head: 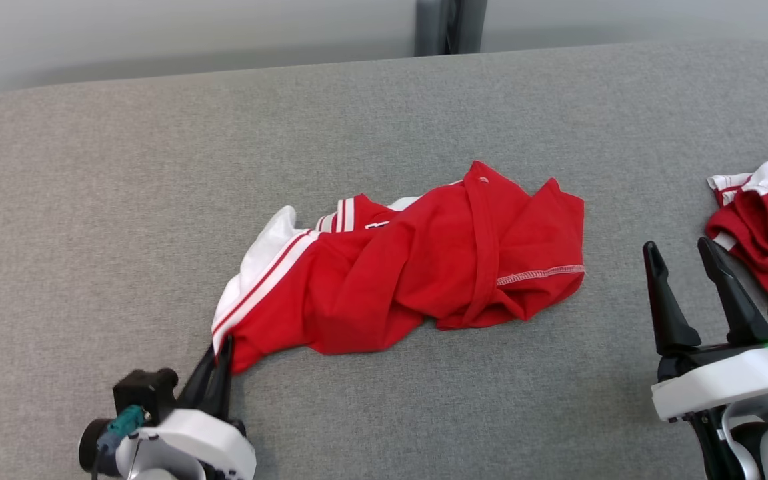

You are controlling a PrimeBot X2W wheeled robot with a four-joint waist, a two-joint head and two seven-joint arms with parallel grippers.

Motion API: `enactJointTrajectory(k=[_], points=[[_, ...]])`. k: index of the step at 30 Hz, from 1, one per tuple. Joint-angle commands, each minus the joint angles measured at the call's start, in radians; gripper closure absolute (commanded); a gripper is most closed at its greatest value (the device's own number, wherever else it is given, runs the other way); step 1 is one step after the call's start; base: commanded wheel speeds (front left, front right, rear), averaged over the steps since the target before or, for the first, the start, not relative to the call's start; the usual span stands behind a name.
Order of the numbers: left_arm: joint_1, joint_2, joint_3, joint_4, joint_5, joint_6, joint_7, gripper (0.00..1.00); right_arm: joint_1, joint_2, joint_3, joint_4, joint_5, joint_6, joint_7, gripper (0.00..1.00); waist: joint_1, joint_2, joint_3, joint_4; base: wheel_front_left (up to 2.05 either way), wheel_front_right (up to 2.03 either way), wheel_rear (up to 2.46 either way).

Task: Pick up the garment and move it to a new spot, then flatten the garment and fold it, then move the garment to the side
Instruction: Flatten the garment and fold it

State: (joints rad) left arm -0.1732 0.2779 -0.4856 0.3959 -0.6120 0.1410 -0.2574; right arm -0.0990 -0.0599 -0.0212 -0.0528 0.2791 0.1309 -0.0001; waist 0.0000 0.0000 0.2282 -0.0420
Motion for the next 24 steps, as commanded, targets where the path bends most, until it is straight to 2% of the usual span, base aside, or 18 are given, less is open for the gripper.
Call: enactJointTrajectory(k=[1, 2, 5, 12, 17, 24], points=[[-0.007, -0.010, 0.035, -0.024, 0.003, -0.006, -0.006, 0.00, 0.007, -0.006, -0.011, -0.009, -0.009, 0.000, -0.001, 0.00, 0.0000, 0.0000, -0.007, 0.008, 0.00, 0.00, 0.00], [-0.007, -0.010, 0.035, -0.024, 0.003, -0.006, -0.006, 0.00, 0.007, -0.006, -0.011, -0.009, -0.009, 0.000, -0.001, 0.00, 0.0000, 0.0000, -0.007, 0.008, 0.00, 0.00, 0.00], [0.020, -0.040, 0.126, -0.132, 0.067, -0.008, -0.006, 0.00, 0.007, -0.011, -0.030, -0.027, -0.020, 0.000, -0.007, 0.00, 0.0000, 0.0000, -0.022, 0.018, 0.00, 0.00, 0.00], [0.027, -0.052, 0.221, -0.300, 0.169, 0.010, -0.006, 0.00, 0.003, -0.013, -0.041, -0.049, -0.045, 0.000, -0.006, 0.00, 0.0000, 0.0000, -0.043, 0.029, 0.00, 0.00, 0.00], [0.010, -0.017, 0.250, -0.384, 0.216, 0.041, -0.002, 0.00, 0.012, -0.011, -0.032, -0.050, -0.063, 0.000, -0.001, 0.00, 0.0000, 0.0000, -0.068, 0.034, 0.00, 0.00, 0.00], [0.052, 0.044, 0.246, -0.469, 0.250, 0.072, 0.083, 0.00, 0.033, -0.011, -0.009, -0.037, -0.078, 0.000, 0.007, 0.00, 0.0000, 0.0000, -0.103, 0.029, 0.00, 0.00, 0.00]])
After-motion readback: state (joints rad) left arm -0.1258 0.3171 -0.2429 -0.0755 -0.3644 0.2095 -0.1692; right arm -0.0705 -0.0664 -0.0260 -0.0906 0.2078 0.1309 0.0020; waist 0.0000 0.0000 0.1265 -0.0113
